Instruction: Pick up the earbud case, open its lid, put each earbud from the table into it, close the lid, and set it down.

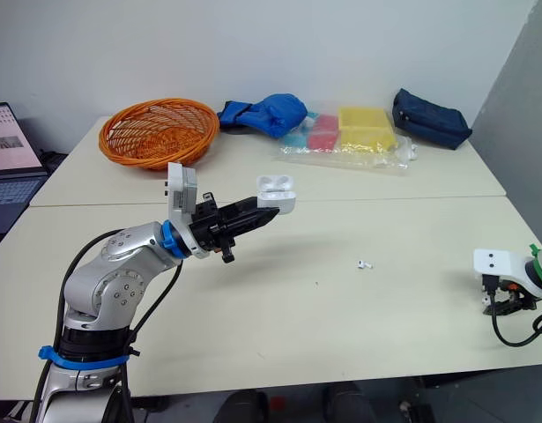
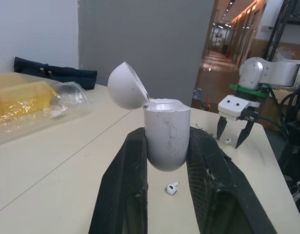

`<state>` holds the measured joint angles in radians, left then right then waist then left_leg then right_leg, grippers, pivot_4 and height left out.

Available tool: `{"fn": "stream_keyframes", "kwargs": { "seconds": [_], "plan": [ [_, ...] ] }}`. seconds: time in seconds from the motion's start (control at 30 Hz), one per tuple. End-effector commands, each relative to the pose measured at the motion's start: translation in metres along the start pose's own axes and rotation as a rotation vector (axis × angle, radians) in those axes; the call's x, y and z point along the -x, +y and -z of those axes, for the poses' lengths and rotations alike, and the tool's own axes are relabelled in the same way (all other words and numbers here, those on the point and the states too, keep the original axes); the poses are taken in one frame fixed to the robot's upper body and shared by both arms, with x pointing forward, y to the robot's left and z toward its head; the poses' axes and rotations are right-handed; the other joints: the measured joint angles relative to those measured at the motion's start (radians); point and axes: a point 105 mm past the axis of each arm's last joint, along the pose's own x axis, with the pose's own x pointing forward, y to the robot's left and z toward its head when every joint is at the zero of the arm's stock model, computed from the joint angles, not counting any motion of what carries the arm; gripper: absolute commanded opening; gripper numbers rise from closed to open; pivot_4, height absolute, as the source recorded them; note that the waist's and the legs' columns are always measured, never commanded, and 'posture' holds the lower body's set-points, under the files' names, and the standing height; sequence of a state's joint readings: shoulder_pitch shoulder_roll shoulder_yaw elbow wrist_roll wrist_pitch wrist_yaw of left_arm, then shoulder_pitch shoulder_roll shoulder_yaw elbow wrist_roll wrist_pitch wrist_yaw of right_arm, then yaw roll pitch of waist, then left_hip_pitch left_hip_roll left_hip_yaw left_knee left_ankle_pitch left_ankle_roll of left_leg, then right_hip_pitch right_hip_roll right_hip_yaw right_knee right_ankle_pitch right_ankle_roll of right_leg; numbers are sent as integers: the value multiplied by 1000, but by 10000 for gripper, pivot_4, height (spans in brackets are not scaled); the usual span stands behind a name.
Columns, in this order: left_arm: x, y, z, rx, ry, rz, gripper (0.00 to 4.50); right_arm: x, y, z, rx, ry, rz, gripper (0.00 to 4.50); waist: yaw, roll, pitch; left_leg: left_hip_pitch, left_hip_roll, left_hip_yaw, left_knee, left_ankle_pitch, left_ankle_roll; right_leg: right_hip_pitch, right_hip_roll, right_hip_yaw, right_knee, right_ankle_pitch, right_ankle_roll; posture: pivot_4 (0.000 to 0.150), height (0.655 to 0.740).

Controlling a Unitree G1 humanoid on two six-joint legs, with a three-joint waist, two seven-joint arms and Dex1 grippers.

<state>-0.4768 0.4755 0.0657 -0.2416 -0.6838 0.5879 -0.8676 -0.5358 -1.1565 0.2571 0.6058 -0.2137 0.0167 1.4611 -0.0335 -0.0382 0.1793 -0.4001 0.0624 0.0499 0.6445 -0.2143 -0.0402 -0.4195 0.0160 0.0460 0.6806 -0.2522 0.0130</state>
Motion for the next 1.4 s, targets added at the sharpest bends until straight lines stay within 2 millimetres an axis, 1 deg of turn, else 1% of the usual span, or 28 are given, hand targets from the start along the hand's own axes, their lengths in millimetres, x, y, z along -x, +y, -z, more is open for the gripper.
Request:
{"fn": "stream_keyframes", "kwargs": {
  "seconds": [0.03, 0.87, 0.9, 0.93, 0.97, 1.0, 1.2, 1.27, 1.3, 1.33, 1.37, 1.4],
  "plan": [
    [-2, -3, -9, -38, -16, 24, 7263, 5, 0, -1, -1, -5, 10, 14854, 0, 0, 0, 0, 0, 0, 0, 0, 0, 0, 0, 0, 0, 0, 0, 1500, 7400],
    [-2, -3, -9, -42, -8, 28, 7263, 2, 5, 4, -9, 4, 4, 14854, 1, 0, 0, 0, 0, 0, 0, 0, 0, 0, 0, 0, 0, 0, 0, 1500, 7400],
    [-1, -3, -9, -43, -7, 27, 7263, 1, 5, 4, -11, 3, 3, 11147, 1, 0, 0, 0, 0, 0, 0, 0, 0, 0, 0, 0, 0, 0, 0, 1500, 7400],
    [-1, -3, -9, -43, -7, 27, 7263, 1, 5, 4, -11, 4, 3, 9710, 1, 0, 0, 0, 0, 0, 0, 0, 0, 0, 0, 0, 0, 0, 0, 1500, 7400],
    [-1, -3, -9, -43, -6, 27, 7263, 1, 5, 4, -10, 4, 4, 6295, 1, 0, 0, 0, 0, 0, 0, 0, 0, 0, 0, 0, 0, 0, 0, 1500, 7400],
    [-1, -3, -9, -43, -6, 27, 7263, 1, 5, 4, -8, 5, 3, 4096, 1, 0, 0, 0, 0, 0, 0, 0, 0, 0, 0, 0, 0, 0, 0, 1500, 7400],
    [-2, -4, -9, -45, -8, 30, 7263, 3, 3, 0, 13, -10, 13, 4099, 1, 0, 0, 0, 0, 0, 0, 0, 0, 0, 0, 0, 0, 0, 0, 1500, 7400],
    [-2, -5, -9, -46, -11, 33, 7263, 8, 1, -15, 47, -67, 19, 4099, 1, 0, 0, 0, 0, 0, 0, 0, 0, 0, 0, 0, 0, 0, 0, 1500, 7400],
    [-3, -5, -9, -46, -15, 35, 7263, 14, 0, -30, 84, -119, 23, 4099, 0, 0, 0, 0, 0, 0, 0, 0, 0, 0, 0, 0, 0, 0, 0, 1500, 7400],
    [-4, -5, -9, -46, -18, 37, 7263, 19, 0, -41, 111, -154, 25, 4099, -3, 0, 0, 0, 0, 0, 0, 0, 0, 0, 0, 0, 0, 0, 0, 1500, 7400],
    [-3, -5, -9, -45, -20, 37, 7263, 21, 1, -47, 127, -173, 25, 4099, -5, 0, 0, 0, 0, 0, 0, 0, 0, 0, 0, 0, 0, 0, 0, 1500, 7400],
    [-4, -5, -9, -46, -23, 37, 7263, 27, 3, -62, 125, -226, 14, 4099, -6, 0, 0, 0, 0, 0, 0, 0, 0, 0, 0, 0, 0, 0, 0, 1500, 7400]
  ]
}}
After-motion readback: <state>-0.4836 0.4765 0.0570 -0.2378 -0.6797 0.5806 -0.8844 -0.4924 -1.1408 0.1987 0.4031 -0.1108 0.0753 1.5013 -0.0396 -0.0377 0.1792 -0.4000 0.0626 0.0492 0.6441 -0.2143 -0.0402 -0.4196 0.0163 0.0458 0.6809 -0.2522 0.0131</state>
